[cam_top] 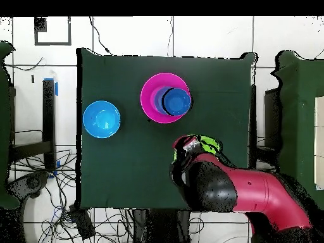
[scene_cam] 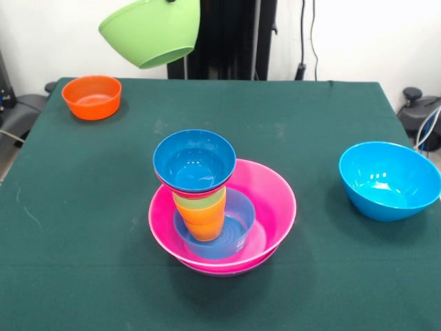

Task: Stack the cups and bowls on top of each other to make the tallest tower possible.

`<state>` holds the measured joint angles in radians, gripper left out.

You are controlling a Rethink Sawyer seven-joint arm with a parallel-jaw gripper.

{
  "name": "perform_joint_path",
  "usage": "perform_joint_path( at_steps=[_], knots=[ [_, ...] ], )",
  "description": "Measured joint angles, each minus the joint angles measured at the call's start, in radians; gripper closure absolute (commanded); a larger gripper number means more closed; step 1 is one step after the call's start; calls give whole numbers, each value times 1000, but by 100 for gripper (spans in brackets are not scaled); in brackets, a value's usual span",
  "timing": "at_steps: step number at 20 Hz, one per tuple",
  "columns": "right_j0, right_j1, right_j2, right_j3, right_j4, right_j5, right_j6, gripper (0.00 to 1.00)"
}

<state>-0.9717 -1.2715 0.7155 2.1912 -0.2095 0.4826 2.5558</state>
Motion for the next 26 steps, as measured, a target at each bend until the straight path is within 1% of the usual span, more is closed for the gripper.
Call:
perform_joint_path(
  at_steps=[13, 19, 26],
  knots=[
    [34, 0, 5, -79, 19, 42, 0, 100],
    [43, -3, 8, -126, 56, 131, 0, 100],
    [54, -3, 8, -161, 60, 171, 0, 100]
  ],
)
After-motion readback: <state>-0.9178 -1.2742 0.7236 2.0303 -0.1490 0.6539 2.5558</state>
